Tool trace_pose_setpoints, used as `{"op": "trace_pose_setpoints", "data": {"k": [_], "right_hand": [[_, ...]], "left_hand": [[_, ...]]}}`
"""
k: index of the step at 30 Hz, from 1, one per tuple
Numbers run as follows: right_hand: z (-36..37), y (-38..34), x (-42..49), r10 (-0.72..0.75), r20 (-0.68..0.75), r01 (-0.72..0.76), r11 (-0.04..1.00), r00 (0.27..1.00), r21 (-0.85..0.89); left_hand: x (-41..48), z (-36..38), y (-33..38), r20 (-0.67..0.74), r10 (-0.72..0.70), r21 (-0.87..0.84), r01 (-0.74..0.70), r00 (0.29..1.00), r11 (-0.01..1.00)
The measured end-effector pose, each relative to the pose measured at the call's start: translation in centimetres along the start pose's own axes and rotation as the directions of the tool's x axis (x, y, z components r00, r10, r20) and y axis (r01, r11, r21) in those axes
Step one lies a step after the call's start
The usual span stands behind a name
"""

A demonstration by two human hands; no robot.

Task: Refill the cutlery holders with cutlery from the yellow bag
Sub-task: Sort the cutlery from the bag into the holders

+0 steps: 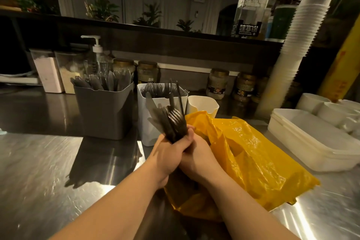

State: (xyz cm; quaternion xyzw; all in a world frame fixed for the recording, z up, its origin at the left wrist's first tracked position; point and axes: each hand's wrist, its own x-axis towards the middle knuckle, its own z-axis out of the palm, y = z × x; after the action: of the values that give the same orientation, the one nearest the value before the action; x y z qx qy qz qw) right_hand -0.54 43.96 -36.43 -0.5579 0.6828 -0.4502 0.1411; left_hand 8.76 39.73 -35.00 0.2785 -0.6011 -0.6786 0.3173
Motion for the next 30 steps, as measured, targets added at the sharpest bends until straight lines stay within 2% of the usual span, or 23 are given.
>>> {"op": "trace_pose_setpoints", "data": {"k": [5,7,10,12,16,19,21,24,27,30], "right_hand": [[-0.3,0.3,-0.2,-0.075,-0.061,0.065,0.986,0.995,-0.153],[-0.7,0.1,0.0,-0.103,-0.029,0.099,0.988,0.994,-0.118],[-1.1,-0.2,0.3,-0.090,0.077,0.089,0.996,0.993,0.010],[-1.3,-0.4,0.2,-0.058,0.097,0.053,0.997,0.994,0.061],[-1.1,-0.8,-0.4,-0.023,-0.003,0.024,0.980,1.000,0.198],[-0.2,-1.8,-0.8,0.072,-0.049,-0.040,0.879,0.996,0.475],[0.5,-2.3,-1.0,0.156,-0.102,-0.073,0.828,0.982,0.556],[1.2,-2.8,-1.1,0.138,-0.230,-0.017,0.887,0.963,0.461],[1.5,-3.5,-1.3,0.099,-0.272,0.026,0.907,0.957,0.420],[2.2,-3.8,-1.2,0.111,-0.275,0.003,0.924,0.955,0.383]], "left_hand": [[0.1,-0.5,0.5,-0.005,-0.011,-0.121,0.011,1.000,0.993],[0.0,-0.5,0.6,0.016,-0.020,-0.153,0.022,1.000,0.988],[0.1,-1.0,1.0,-0.005,-0.027,-0.170,0.026,1.000,0.985],[0.4,-1.5,1.3,-0.053,-0.041,-0.195,0.030,0.998,0.980],[0.6,-2.3,1.8,-0.075,-0.085,-0.310,0.058,0.994,0.949],[0.7,-2.4,2.4,-0.077,-0.059,-0.353,0.028,0.995,0.935],[0.6,-2.6,2.7,-0.088,-0.055,-0.341,0.022,0.995,0.940],[0.1,-3.5,3.1,-0.094,-0.084,-0.311,0.051,0.992,0.949],[-0.7,-5.1,3.4,-0.122,-0.122,-0.316,0.078,0.985,0.945],[-1.2,-6.8,3.5,-0.101,-0.113,-0.284,0.080,0.988,0.956]]}}
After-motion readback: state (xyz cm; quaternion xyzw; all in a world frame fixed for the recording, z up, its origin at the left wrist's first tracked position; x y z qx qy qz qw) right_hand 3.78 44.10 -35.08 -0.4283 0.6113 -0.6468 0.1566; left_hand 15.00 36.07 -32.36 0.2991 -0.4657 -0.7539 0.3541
